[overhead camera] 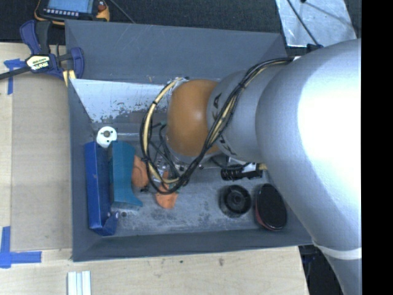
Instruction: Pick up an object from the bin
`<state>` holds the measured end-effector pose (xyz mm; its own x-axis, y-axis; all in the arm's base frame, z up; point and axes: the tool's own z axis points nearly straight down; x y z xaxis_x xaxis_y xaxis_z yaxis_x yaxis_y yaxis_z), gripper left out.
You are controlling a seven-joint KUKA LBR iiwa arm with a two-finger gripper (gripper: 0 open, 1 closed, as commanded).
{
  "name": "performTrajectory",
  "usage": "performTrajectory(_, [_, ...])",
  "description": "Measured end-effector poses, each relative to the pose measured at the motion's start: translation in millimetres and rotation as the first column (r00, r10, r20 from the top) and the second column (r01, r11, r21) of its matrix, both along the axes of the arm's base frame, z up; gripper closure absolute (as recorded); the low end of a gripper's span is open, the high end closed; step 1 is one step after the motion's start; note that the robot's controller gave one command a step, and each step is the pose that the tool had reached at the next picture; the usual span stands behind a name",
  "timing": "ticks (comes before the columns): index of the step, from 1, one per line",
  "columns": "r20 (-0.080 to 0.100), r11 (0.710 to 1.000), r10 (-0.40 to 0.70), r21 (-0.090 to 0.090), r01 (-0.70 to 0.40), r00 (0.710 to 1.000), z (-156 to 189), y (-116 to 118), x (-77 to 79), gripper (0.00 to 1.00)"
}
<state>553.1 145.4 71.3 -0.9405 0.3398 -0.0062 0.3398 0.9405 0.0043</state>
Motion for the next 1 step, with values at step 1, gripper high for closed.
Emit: performTrajectory(1, [-0.004,1.0,0.0,-0.001,0.0,1.0,3.7,-0.4,-1.0,1.0])
